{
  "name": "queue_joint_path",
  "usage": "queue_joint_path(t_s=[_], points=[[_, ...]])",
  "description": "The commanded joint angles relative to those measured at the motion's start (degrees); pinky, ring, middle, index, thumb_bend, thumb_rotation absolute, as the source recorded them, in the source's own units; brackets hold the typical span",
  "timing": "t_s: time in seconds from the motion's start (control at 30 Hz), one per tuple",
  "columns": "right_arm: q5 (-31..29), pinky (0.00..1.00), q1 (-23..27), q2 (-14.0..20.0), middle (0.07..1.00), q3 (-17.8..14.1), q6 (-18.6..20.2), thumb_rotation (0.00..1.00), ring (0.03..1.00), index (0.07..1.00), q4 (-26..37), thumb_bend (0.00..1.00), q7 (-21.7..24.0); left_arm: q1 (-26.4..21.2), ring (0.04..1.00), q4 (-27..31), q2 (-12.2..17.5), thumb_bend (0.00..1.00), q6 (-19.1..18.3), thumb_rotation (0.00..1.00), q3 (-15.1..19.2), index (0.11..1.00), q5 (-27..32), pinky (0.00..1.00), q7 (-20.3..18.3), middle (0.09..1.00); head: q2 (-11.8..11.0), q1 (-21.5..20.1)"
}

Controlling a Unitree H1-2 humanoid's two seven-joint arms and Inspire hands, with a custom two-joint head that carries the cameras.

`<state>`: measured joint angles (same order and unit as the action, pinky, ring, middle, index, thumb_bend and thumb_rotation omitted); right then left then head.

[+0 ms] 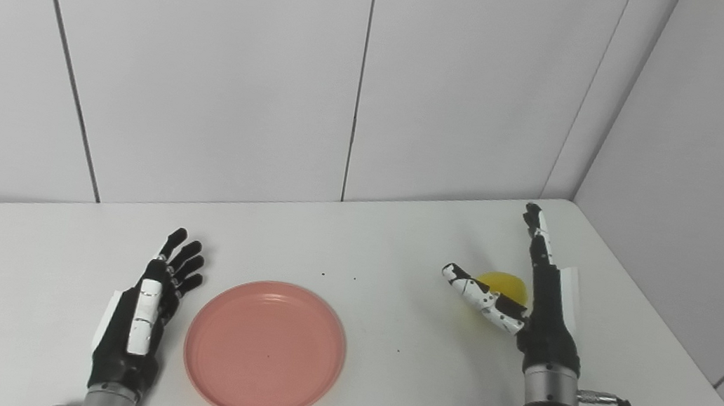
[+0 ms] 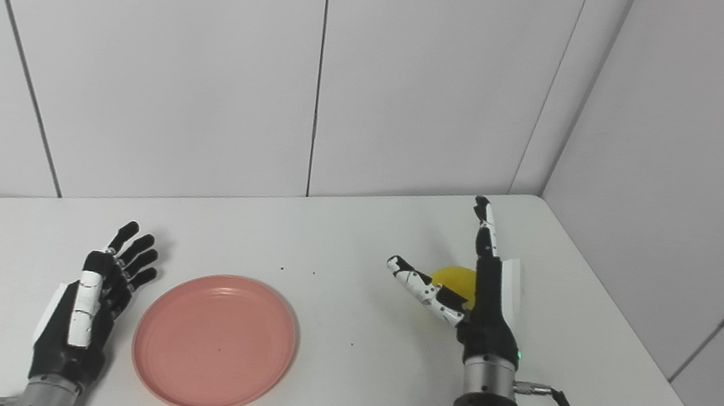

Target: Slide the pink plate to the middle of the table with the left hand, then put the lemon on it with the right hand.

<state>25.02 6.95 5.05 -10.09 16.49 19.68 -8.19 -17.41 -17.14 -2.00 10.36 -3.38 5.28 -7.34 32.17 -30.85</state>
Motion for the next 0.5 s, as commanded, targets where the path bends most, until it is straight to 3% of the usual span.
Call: queue_joint_path(t_s=[0.0,0.33,0.47], points=[[3.4,0.91,2.3,0.9,0.955,0.7,2.5,0.37,0.947,0.96,1.6,0.85,-0.7,3.0,0.901,-4.0,1.2,0.8,1.9,1.0,0.5,0.918,0.4,0.89,-1.0,0.912,0.5,-0.1],[14.2,0.78,4.2,5.0,0.963,4.4,9.6,0.31,0.909,0.957,0.2,0.9,1.8,3.2,0.9,-2.4,0.7,0.81,0.5,1.0,0.7,0.909,-0.1,0.88,-0.2,0.908,1.3,0.7],[19.5,0.78,4.9,5.9,0.954,4.9,10.4,0.31,0.916,0.955,-1.0,0.91,3.8,3.3,0.909,-1.9,0.8,0.81,0.5,1.0,0.5,0.917,-0.1,0.89,-0.6,0.917,1.3,0.5]])
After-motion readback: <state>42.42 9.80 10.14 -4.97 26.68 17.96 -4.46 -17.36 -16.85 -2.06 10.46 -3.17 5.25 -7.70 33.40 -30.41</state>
